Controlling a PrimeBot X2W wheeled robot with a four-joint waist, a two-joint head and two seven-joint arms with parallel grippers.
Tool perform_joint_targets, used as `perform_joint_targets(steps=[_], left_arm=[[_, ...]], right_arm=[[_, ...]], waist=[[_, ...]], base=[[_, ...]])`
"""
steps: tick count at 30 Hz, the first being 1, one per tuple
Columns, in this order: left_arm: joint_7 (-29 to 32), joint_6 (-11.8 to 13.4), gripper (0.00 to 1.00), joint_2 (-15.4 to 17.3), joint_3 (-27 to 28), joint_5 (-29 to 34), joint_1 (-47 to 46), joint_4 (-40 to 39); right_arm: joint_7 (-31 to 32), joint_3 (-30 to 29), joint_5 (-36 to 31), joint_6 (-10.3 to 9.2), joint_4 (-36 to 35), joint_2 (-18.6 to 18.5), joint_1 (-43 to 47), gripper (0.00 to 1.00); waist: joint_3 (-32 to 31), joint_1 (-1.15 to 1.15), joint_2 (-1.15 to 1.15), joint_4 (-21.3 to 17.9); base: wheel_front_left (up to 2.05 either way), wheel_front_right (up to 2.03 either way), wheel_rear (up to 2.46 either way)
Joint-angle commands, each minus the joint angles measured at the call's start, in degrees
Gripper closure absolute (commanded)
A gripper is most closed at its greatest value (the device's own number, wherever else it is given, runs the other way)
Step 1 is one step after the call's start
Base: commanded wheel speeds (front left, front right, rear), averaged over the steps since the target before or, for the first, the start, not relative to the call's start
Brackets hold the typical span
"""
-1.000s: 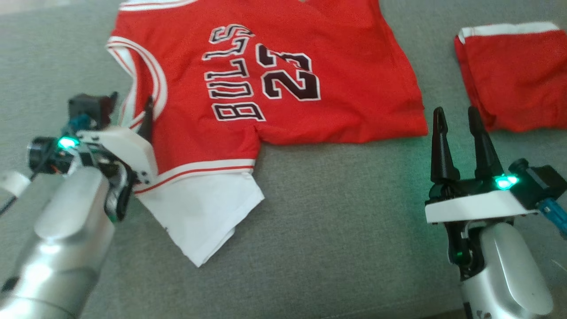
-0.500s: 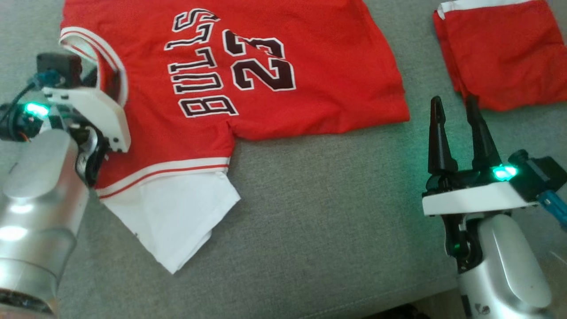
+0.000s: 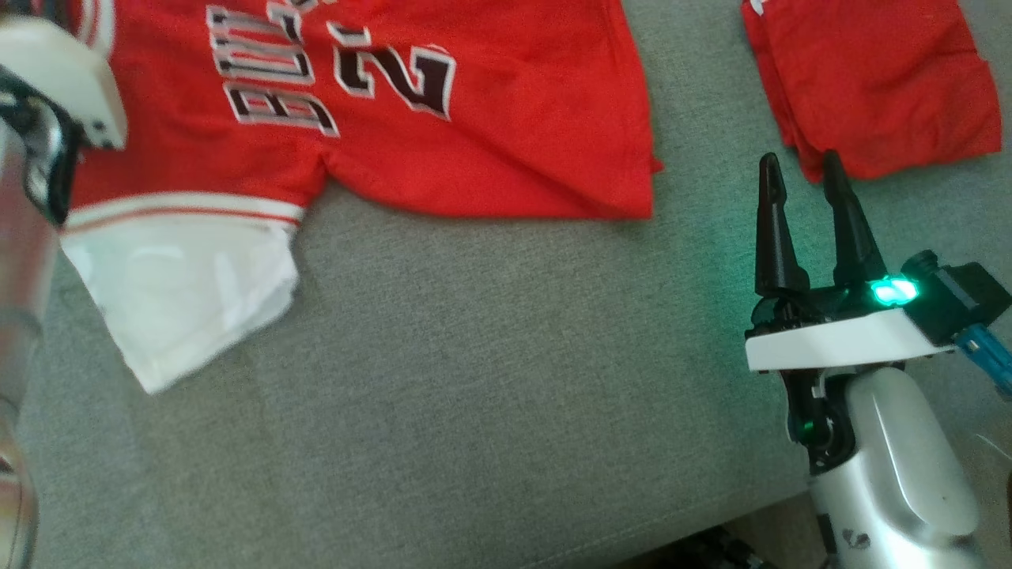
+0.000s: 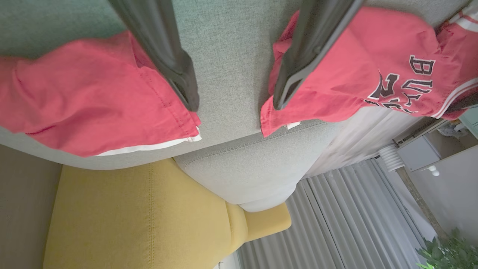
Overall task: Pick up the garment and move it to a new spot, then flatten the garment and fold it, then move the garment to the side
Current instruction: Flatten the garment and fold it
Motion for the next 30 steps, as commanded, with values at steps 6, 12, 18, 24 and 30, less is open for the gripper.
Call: perform_joint_targets(steps=[6,12,18,24,30], left_arm=[[-2.08,-0.42,0.0,2.16,0.18,1.35,-4.08,2.38],[-9.04,-0.27,0.0,0.4,0.2,0.92,-2.16,2.85],[-15.18,0.41,0.0,-1.88,1.78,-0.95,1.68,-0.05],[-16.81,3.72,0.0,-4.3,6.84,-3.12,13.44,-13.69],[-16.83,7.29,0.0,-6.8,11.97,-1.89,30.02,-30.61]], right_arm=[[-0.37,0.64,0.5,-0.05,-1.75,-0.1,-0.54,0.0],[-0.37,0.19,-0.13,-0.05,-1.49,-0.1,-0.41,0.0],[-0.37,-1.6,-1.48,-0.05,-0.95,-0.1,0.34,0.0],[-0.37,-3.42,-3.68,-0.05,0.0,-0.1,2.38,0.0],[-0.37,-4.47,-4.68,-0.05,0.75,-0.1,4.68,0.0]], waist=[[-0.24,-0.01,0.0,0.41],[-2.59,-0.01,0.0,2.52],[-5.74,-0.01,0.0,5.46],[-10.38,-0.01,0.0,10.43],[-13.54,-0.01,0.0,14.15]], base=[[0.0,0.0,0.0],[0.0,0.0,0.0],[0.0,0.0,0.0],[0.0,0.0,0.0],[0.0,0.0,0.0]])
